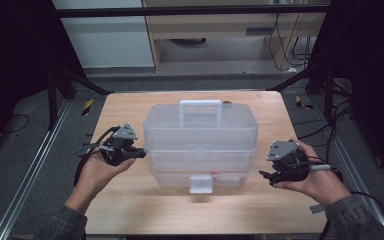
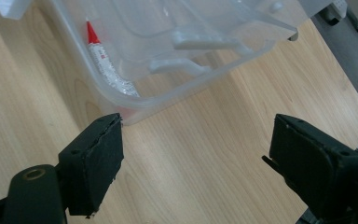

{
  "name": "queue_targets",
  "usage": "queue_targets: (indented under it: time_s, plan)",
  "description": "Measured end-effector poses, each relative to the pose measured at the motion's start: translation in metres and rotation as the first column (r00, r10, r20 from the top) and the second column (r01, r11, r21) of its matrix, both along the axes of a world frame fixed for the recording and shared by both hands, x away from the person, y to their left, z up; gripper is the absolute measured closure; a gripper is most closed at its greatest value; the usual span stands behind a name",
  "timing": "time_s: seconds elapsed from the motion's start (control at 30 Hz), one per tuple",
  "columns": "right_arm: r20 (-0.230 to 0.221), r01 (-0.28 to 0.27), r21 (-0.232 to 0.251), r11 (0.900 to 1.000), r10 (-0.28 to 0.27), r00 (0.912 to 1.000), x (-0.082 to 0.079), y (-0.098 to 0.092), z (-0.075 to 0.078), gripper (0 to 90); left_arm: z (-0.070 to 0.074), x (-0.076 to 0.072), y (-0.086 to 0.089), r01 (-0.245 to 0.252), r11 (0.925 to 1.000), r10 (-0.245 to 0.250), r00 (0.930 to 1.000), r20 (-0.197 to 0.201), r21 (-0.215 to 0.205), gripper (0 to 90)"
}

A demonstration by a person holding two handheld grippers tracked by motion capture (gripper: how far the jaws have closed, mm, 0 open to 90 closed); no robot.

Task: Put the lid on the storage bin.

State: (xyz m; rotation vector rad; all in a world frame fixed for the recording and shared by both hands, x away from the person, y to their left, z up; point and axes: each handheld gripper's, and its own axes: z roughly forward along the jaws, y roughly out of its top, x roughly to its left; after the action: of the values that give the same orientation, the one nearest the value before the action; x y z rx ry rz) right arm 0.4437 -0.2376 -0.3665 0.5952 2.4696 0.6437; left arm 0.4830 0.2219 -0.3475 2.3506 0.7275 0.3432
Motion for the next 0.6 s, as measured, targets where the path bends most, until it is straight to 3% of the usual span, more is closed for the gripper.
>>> queue_targets:
  time_s: [0.33,0.6]
  plan:
    - [-0.010,0.130,0.017,0.991,-0.130,0.9915,0.013,-0.010,-0.021,16.0,-0.008,-0.005,0.001,0.008,1.0000,-0.008,1.0000,-0.001,0.004,89.9]
    - [-0.018,0.159,0.029,0.987,-0.159,0.9872,0.021,-0.019,-0.025,16.3,-0.009,-0.005,0.001,0.022,0.9993,-0.021,0.9997,-0.007,0.032,89.9]
